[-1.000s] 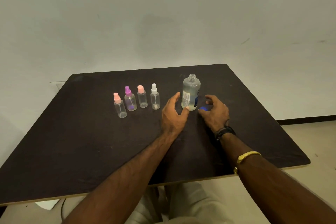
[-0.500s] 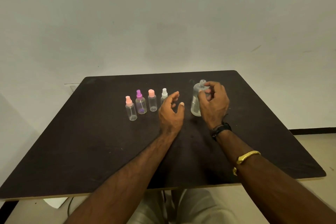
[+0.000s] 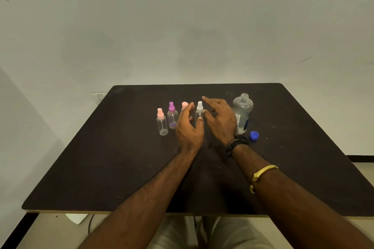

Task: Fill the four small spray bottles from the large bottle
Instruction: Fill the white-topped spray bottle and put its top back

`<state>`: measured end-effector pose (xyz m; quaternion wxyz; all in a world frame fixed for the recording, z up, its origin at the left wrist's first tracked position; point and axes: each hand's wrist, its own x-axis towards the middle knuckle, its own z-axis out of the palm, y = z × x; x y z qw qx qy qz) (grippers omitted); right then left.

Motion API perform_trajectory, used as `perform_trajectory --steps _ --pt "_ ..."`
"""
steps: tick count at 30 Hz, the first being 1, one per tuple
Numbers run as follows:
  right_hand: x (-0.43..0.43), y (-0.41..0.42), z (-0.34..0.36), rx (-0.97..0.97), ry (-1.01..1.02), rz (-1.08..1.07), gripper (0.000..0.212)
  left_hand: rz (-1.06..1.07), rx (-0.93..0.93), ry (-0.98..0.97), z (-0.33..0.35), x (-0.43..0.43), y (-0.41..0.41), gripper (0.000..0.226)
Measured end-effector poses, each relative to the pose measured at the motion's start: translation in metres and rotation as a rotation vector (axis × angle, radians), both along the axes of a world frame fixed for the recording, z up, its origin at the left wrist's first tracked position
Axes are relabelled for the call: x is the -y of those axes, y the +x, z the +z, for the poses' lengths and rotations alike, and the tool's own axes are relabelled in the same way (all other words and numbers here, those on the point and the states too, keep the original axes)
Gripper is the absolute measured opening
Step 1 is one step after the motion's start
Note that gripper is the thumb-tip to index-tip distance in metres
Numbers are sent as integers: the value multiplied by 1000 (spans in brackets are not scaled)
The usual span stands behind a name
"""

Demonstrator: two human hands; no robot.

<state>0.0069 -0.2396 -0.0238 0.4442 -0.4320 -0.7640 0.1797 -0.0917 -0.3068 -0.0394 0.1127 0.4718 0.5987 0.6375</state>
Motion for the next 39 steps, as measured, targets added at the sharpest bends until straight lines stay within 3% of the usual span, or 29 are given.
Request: perform_trajectory --steps 4,10,14,19,32,39 --pt "-2 -9 -3 184 -150 65 59 -45 -37 -94 -3 -3 -7 60" --pt "6 -12 1 -33 -99 62 43 -183 -35 -226 -18 -8 -15 62" --pt "9 -5 -1 -155 -136 30 33 -221 66 -186 -21 -7 -12 60" --pt "16 7 -17 -265 -116 22 39 -195 94 -111 -27 -4 -4 58" --pt "37 12 -44 -332 -3 -113 29 -137 131 -131 -38 -5 14 35" --pt "35 12 -46 -364 -103 -112 35 -141 58 -115 -45 -5 13 34"
